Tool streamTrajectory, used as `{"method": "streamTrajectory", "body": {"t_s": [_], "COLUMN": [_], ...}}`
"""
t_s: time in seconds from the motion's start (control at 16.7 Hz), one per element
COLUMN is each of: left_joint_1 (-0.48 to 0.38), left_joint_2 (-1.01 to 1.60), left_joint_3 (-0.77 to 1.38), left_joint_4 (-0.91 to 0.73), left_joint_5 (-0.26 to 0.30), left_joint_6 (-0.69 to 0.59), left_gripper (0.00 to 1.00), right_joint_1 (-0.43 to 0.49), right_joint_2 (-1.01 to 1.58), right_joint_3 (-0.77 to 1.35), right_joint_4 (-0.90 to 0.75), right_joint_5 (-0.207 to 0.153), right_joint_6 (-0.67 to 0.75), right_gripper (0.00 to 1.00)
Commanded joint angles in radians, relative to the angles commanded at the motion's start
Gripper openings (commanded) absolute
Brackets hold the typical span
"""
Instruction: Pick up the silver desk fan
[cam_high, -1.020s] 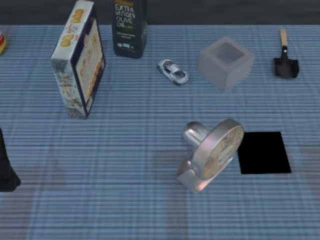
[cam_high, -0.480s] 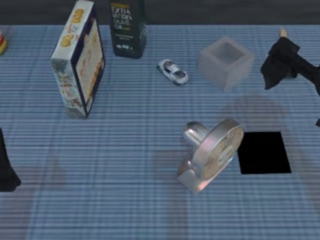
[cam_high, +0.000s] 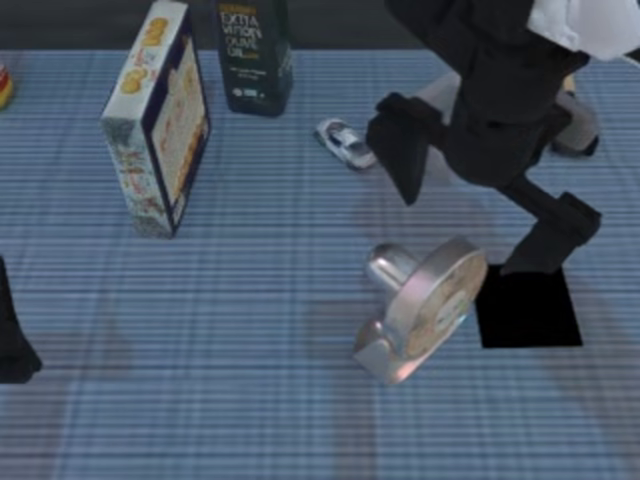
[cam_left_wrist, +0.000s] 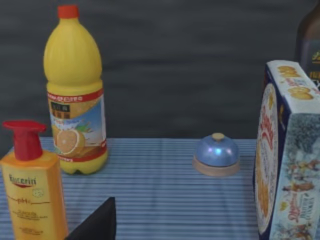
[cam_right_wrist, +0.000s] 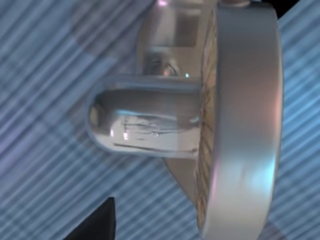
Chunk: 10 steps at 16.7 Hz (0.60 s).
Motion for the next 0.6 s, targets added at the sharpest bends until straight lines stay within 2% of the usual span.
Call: {"method": "streamTrajectory", "body": {"t_s": [0.18, 0.6], "left_joint_1": [0.0, 0.0], "left_joint_2": [0.0, 0.0], "left_joint_3": [0.0, 0.0], "left_joint_4": [0.0, 0.0], "left_joint_5": [0.0, 0.0], "left_joint_6": [0.0, 0.0], "left_gripper": [1.0, 1.0], "right_joint_1": [0.024, 0.021], "right_joint_2": [0.069, 0.07], "right_joint_3": [0.061, 0.043], "right_joint_4": [-0.05, -0.031], "right_joint_5": [0.0, 0.0], "right_joint_6": [0.047, 0.046], "right_gripper": [1.0, 1.0]}}
